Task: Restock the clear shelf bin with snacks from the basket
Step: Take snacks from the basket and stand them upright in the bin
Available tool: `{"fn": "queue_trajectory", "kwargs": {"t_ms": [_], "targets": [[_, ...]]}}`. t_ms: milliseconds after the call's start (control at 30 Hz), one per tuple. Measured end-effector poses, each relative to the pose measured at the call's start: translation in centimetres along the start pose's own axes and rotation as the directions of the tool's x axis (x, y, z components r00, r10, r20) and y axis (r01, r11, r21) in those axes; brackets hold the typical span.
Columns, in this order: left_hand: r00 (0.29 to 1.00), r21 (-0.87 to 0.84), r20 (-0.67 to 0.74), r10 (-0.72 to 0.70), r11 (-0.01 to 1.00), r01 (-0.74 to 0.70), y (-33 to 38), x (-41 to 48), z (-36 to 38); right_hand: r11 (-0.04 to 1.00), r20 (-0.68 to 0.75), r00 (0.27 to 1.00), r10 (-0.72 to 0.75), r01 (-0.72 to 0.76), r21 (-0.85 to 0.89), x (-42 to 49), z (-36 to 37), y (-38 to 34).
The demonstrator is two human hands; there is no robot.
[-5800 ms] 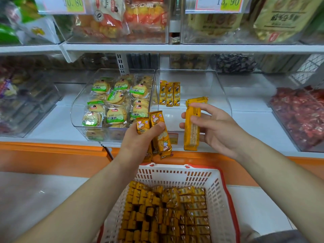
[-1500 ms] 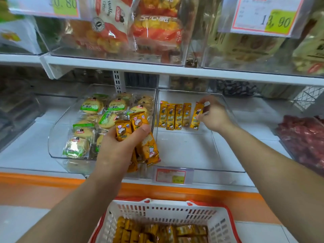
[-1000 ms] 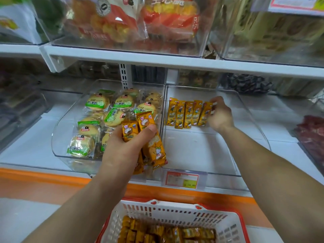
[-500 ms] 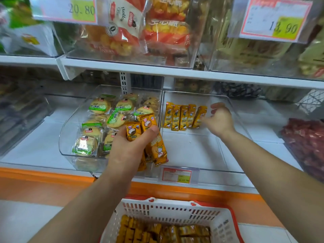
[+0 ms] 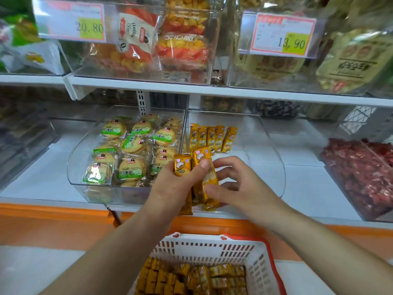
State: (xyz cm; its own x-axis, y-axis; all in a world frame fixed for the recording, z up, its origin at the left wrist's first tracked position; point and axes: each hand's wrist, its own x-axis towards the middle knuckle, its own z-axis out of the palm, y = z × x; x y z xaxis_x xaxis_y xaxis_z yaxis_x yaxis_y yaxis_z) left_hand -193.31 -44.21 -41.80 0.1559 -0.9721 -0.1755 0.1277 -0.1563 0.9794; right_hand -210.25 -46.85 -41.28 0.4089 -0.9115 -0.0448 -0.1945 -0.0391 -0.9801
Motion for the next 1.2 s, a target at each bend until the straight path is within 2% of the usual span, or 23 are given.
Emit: {"fn": "queue_trajectory", "kwargs": {"t_ms": [67, 200, 267, 467, 567, 667, 767, 867, 933, 1000, 1067, 1200], "targets": [[0.999, -0.001, 0.013, -0.048, 0.999, 0.048, -0.2, -0.2, 0.4, 0.999, -0.008, 1.0, 0.023, -0.023, 0.029, -0.2, -0.4, 0.2], [0.997, -0.048, 0.018, -0.076, 0.996, 0.077, -0.5, -0.1, 0.1, 0.937, 0.0, 0.997, 0.081, -0.076, 0.34, -0.6, -1.4, 0.4], [0.998, -0.016, 0.004, -0.058, 0.998, 0.058, -0.6, 0.1, -0.3, 0.934, -0.076, 0.993, 0.094, -0.062, 0.351, -0.6, -2.1, 0.6], [1.0, 0.135, -0.021, 0.016, 0.991, -0.013, -0.3, 0.8, -1.2, 1.0, -0.403, 0.915, 0.014, -0.003, 0.029, 1.2, -7.5, 0.0], [0.999, 0.148, 0.002, 0.039, 0.988, -0.038, -0.3, 0.9, -1.6, 0.998, -0.419, 0.908, 0.015, -0.039, -0.048, 2.8, -10.0, 0.2], [0.999, 0.151, 0.027, 0.046, 0.987, -0.05, -0.2, 0.9, -2.1, 0.959, -0.394, 0.918, -0.046, -0.07, -0.275, 5.0, -11.4, 1.0], [0.997, 0.156, 0.044, 0.058, 0.986, -0.065, 0.1, 1.0, -2.4, 0.839, -0.357, 0.921, -0.155, -0.069, -0.54, 7.8, -12.6, 1.5], [0.994, 0.175, 0.068, 0.09, 0.979, -0.101, 0.2, 1.1, -2.4, 0.612, -0.299, 0.916, -0.268, -0.078, -0.787, 11.1, -13.8, 1.4], [0.99, 0.182, 0.079, 0.117, 0.975, -0.129, 0.1, 1.1, -2.4, 0.514, -0.252, 0.932, -0.261, -0.087, -0.853, 13.4, -14.4, 1.3], [0.988, 0.185, 0.081, 0.132, 0.972, -0.145, 0.1, 1.3, -2.3, 0.482, -0.234, 0.95, -0.208, -0.109, -0.87, 15.5, -14.7, 1.5], [0.987, 0.183, 0.084, 0.135, 0.972, -0.148, -0.2, 1.5, -2.4, 0.421, -0.247, 0.957, -0.152, -0.163, -0.892, 17.2, -15.0, 1.8], [0.987, 0.18, 0.052, 0.152, 0.971, -0.159, -0.7, 2.1, -2.6, 0.237, -0.265, 0.952, -0.155, -0.224, -0.945, 18.9, -14.8, 2.1]]}}
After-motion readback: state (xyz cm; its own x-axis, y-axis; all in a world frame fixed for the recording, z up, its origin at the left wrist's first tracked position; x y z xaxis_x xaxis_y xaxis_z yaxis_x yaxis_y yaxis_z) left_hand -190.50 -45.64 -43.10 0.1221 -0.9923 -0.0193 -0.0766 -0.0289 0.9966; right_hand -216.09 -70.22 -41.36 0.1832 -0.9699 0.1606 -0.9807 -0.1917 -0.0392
